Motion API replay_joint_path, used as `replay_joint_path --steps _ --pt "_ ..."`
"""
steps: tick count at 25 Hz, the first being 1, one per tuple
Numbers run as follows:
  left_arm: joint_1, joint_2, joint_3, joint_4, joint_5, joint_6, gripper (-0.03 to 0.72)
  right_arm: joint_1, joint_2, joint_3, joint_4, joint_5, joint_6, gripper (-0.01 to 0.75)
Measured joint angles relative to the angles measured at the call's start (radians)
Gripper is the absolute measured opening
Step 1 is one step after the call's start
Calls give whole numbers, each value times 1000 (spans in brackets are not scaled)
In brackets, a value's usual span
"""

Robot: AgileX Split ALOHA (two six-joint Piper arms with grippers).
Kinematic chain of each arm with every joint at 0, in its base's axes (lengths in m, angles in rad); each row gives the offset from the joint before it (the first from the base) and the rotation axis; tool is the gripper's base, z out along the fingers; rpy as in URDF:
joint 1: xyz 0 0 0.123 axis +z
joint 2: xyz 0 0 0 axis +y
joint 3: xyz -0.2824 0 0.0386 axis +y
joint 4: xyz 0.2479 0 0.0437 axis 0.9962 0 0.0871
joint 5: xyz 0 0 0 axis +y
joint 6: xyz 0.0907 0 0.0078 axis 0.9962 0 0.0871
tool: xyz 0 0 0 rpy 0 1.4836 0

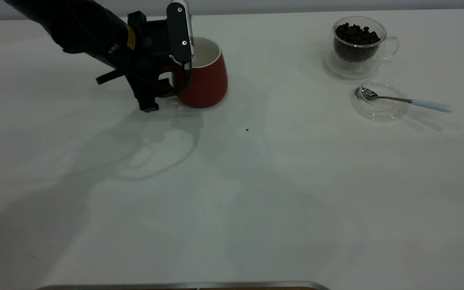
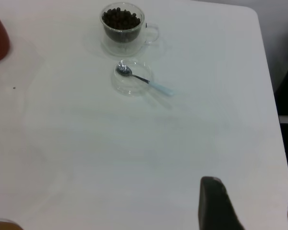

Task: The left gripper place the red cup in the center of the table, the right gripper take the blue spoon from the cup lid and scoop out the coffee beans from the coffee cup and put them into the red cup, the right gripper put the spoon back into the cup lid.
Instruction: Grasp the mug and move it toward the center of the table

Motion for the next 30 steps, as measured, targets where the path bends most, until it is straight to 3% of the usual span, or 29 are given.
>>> replay_joint_path --steps 6,24,30 --pt "0 1 0 231 -47 -244 590 0 0 0 0 0 0 402" --pt "0 2 0 291 -126 -346 590 0 0 0 0 0 0 402" --pt "21 -87 25 385 -38 -540 590 0 0 0 0 0 0 402"
